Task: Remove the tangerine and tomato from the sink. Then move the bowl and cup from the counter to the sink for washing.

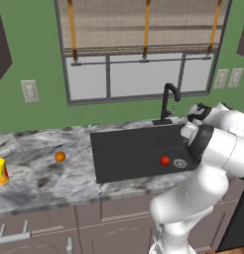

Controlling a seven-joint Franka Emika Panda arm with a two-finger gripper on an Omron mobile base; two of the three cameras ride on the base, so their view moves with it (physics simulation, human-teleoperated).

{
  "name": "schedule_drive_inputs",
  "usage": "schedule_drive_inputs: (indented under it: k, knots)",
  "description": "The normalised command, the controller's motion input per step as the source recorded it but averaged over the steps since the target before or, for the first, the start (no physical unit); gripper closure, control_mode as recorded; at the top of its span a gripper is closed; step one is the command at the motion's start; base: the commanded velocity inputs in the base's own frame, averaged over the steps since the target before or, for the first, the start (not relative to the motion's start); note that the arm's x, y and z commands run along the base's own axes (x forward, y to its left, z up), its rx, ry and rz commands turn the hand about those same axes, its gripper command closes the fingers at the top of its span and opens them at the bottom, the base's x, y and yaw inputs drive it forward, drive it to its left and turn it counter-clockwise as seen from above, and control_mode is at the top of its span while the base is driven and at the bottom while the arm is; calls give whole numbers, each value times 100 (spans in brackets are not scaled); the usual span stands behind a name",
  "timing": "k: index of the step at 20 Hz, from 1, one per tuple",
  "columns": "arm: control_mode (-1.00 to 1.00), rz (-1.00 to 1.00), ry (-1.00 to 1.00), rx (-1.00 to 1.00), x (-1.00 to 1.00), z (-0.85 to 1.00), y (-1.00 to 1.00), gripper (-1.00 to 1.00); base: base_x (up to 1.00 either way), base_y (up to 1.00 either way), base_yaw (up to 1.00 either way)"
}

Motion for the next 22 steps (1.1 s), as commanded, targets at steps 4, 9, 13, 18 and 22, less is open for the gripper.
schedule_drive_inputs:
  k: [4, 9, 13, 18, 22]
  knots:
    - [-100, 0, 0, 0, 23, -21, 0, -100, 0, 0, 0]
    - [-100, 0, 0, 0, 21, -20, -1, -100, 0, 0, 0]
    - [-100, 0, 0, 1, 15, -21, 0, -100, 0, 0, 0]
    - [-100, 0, 0, 4, 15, -20, 2, -100, 0, 0, 0]
    - [-100, 0, -1, 5, 24, -16, 6, -100, 0, 0, 0]
